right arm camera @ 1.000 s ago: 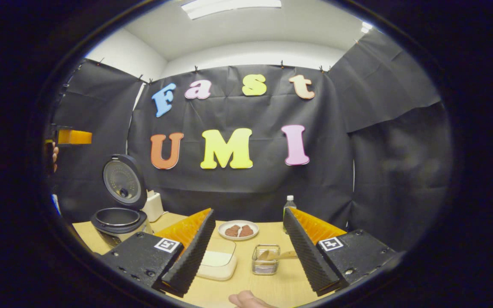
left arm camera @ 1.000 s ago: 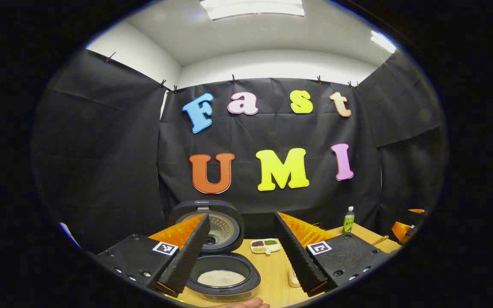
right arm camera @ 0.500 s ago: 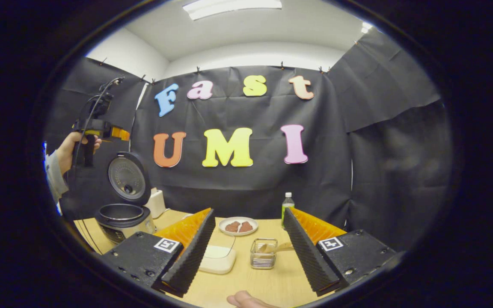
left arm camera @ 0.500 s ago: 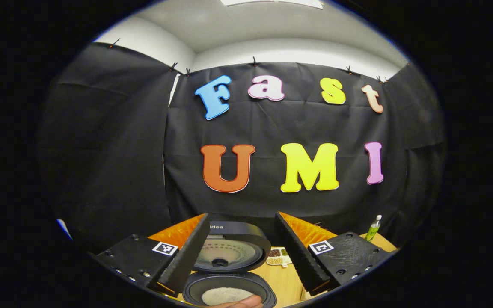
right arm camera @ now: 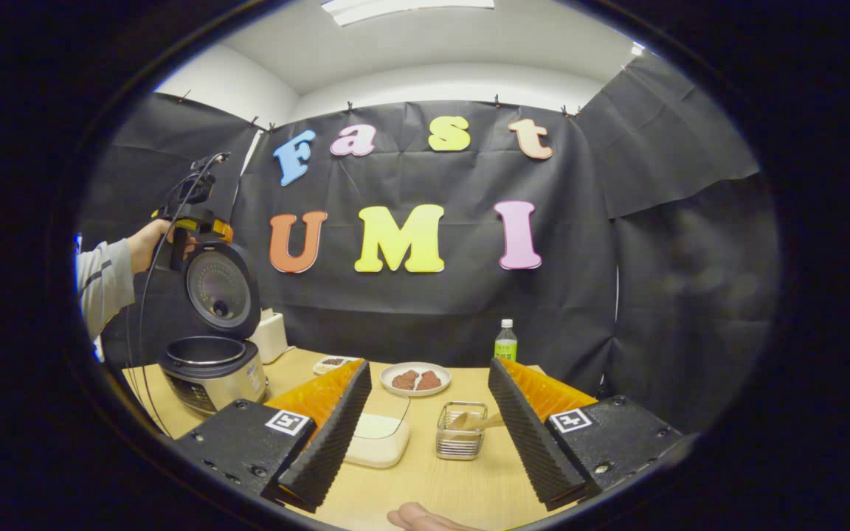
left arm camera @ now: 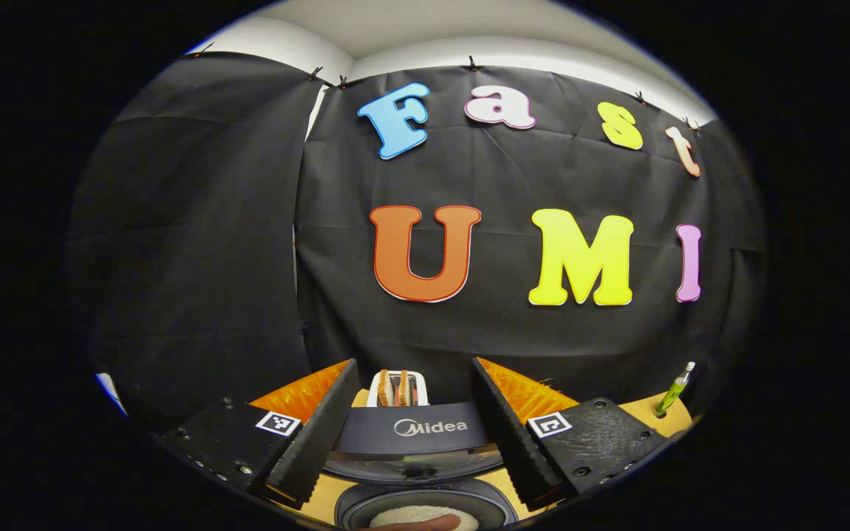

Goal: Close the left gripper, press the button to open the rice cooker; take a wooden spoon from the chopstick holder with the right hand, scoop a spoonful of rice and pour it into the rice cooker, then put the wooden spoon back into the chopstick holder.

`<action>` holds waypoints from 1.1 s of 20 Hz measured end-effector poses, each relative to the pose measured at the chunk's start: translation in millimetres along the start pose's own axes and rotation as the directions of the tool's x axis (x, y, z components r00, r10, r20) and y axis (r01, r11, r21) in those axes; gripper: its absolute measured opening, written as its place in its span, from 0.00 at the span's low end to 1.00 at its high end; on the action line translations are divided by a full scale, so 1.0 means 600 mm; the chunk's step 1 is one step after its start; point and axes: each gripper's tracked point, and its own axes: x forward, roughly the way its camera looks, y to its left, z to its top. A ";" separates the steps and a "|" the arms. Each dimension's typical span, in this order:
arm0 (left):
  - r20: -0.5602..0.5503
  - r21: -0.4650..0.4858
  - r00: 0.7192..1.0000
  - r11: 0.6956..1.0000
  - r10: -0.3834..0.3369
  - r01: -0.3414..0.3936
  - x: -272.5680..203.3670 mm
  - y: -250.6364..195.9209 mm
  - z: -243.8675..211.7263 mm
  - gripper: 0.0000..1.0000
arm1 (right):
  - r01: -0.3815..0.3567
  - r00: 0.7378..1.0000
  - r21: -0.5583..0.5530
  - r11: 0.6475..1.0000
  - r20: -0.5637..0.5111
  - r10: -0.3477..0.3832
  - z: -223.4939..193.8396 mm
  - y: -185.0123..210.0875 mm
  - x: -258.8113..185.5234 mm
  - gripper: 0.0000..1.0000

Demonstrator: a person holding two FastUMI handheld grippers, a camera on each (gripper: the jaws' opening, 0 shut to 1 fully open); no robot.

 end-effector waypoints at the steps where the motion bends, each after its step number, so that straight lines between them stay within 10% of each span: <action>1: 0.004 0.004 1.000 1.000 -0.002 0.002 0.001 -0.003 -0.005 0.97 | -0.008 1.000 0.001 1.000 0.005 0.008 0.002 0.003 -0.001 1.00; 22: -0.040 0.041 0.999 0.999 0.006 -0.005 -0.175 -0.055 -0.154 0.96 | 0.109 0.993 -0.052 0.993 0.043 -0.107 0.038 -0.057 -0.132 0.99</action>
